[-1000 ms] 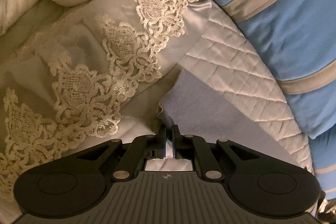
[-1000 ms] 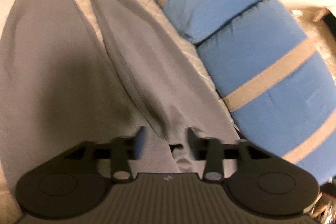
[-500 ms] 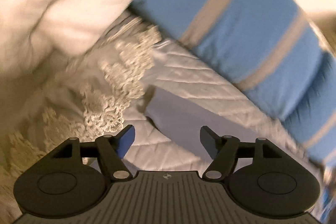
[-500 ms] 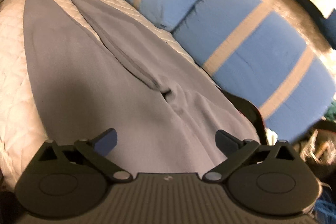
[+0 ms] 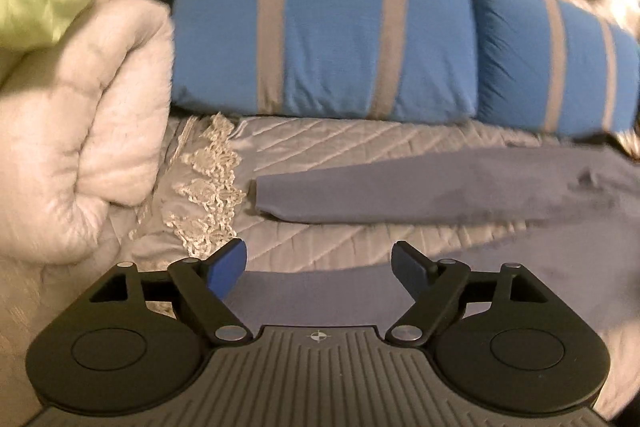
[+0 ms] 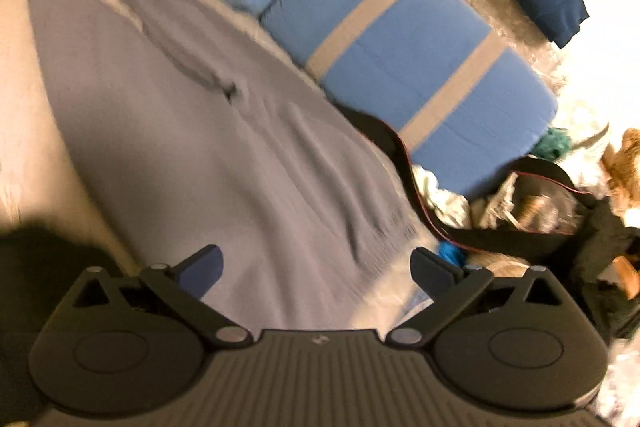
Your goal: Fold clothes
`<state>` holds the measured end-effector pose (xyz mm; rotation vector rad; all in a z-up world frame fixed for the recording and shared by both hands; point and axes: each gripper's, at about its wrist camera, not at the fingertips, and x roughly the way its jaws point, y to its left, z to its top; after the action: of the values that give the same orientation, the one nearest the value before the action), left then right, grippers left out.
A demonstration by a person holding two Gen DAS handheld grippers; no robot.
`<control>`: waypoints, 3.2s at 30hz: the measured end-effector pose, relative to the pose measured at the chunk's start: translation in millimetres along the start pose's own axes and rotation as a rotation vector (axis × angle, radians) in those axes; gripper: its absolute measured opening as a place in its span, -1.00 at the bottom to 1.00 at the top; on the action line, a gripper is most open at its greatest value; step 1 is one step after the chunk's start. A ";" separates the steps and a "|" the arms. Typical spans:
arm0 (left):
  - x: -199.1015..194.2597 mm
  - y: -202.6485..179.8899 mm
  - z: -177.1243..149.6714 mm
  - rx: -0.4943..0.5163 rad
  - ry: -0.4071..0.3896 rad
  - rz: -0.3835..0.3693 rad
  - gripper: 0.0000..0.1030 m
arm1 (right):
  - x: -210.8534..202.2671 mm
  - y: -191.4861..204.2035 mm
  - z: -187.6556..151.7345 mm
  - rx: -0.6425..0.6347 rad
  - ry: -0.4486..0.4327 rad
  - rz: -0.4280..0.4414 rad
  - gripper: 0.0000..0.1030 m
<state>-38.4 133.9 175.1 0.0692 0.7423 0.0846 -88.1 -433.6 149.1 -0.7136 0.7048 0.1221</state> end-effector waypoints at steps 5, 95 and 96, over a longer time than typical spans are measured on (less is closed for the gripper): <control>-12.7 -14.8 -18.0 0.149 -0.025 -0.004 0.54 | 0.0 15.5 -47.8 -0.210 0.064 -0.009 1.00; 37.4 -130.1 -143.4 1.223 0.159 0.185 0.25 | 11.2 23.1 -90.4 -0.216 0.113 -0.016 1.00; 30.5 -131.2 -134.7 1.200 0.147 0.156 0.28 | 8.7 19.7 -85.8 -0.211 0.105 -0.011 1.00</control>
<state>-100.4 11.0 43.4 1.2742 0.8468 -0.2210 -135.3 -474.4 86.5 -0.9305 0.7960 0.1513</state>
